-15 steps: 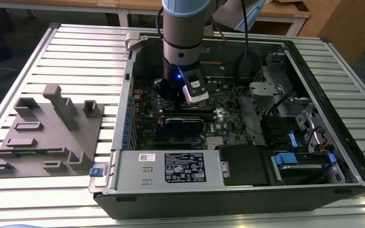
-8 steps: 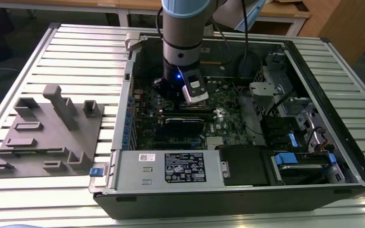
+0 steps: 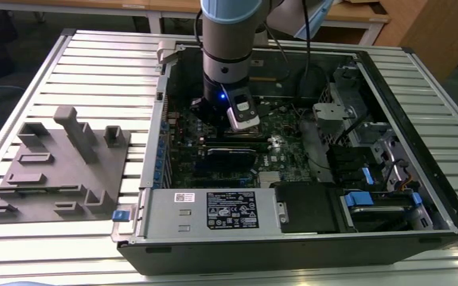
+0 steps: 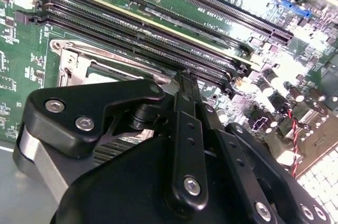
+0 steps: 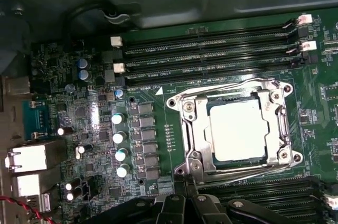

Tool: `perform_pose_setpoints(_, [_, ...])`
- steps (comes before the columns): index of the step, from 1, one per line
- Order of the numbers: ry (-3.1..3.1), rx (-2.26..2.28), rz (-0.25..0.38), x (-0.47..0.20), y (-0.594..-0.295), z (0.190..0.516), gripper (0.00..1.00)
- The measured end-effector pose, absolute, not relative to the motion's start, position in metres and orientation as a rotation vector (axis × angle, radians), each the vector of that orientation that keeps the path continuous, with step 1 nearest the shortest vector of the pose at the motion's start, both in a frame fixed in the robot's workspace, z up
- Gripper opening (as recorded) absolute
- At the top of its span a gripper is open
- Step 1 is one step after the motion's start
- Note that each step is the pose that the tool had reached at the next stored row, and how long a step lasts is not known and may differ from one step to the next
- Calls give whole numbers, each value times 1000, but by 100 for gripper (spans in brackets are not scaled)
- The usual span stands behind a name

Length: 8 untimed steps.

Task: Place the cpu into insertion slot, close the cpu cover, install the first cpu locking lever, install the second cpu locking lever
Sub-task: 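Install the second cpu locking lever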

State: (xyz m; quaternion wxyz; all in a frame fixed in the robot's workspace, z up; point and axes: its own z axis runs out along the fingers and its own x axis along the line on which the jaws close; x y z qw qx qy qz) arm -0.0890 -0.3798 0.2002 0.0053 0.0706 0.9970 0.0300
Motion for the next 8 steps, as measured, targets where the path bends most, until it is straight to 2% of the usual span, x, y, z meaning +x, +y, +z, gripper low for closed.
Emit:
perform_pose_setpoints(1, [3122,222,199,-94,-380,200,11])
perform_pose_setpoints(8, [3121,222,199,-94,-380,227,11])
